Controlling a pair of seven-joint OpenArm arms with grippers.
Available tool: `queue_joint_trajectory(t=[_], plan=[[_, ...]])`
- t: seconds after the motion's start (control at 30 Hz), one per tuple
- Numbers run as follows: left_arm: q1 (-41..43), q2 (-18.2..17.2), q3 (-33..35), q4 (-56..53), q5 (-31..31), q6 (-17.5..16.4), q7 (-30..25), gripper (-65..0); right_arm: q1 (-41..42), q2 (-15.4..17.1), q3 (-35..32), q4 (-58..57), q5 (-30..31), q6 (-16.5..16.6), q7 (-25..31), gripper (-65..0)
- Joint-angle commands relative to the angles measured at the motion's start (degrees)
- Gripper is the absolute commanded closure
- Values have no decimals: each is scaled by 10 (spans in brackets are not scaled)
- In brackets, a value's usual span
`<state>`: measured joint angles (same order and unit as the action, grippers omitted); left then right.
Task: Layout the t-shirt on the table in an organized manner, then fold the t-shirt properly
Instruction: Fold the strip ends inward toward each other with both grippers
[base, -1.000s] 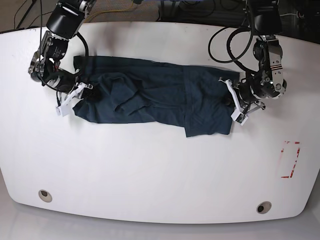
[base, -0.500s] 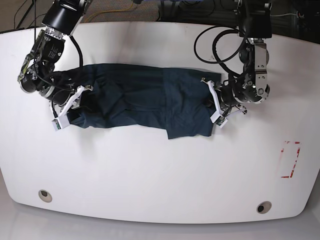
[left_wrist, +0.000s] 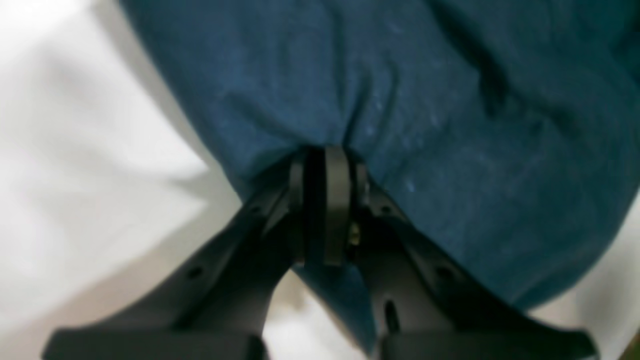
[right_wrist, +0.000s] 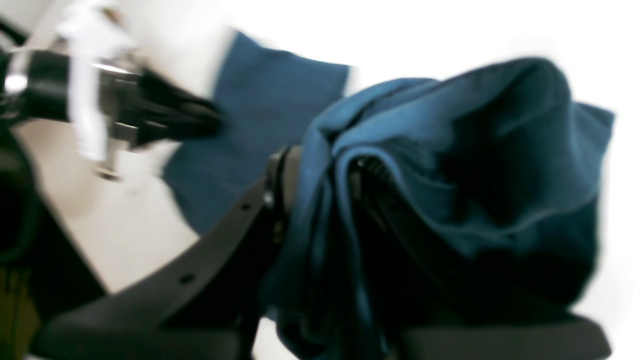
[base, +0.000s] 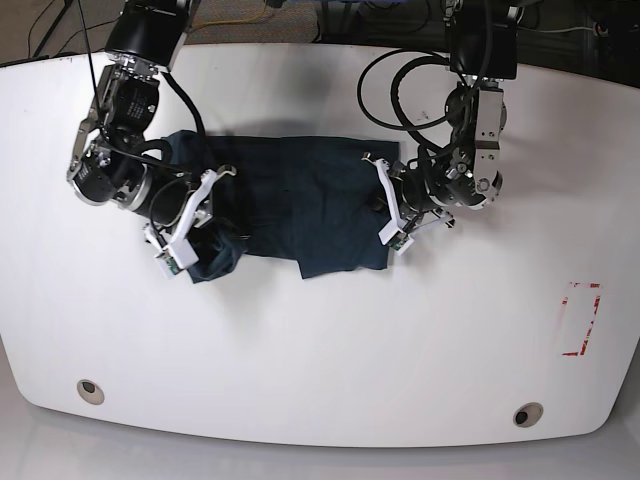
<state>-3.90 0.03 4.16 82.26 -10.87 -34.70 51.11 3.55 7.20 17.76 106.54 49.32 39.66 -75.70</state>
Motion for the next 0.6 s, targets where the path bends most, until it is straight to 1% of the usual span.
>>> queue_joint_trajectory(t=[0.0,0.07,0.2,0.4,0.5,0.57], plan=[[-3,5,4,2,8,5,18,-38,16,-7,-8,9,12,3,18,-94],[-3,13,1,2,9,5,19,-38,18,-16,-18,8,12,3,20,-94],[-3,15,2,2,9,5,19,-38,19,-31,-36,8,7,3,24,-94],[-2,16,2,2,8,5,19,-38,27,-53,-63,8,-56,3,46,-94],[-1,16,2,2,8,5,19,-38,27,-64,-75,6,-74,3,58,-94],[-1,16,2,2,8,5,19,-38,27,-66,-81,-3,-75,3,61,-94]])
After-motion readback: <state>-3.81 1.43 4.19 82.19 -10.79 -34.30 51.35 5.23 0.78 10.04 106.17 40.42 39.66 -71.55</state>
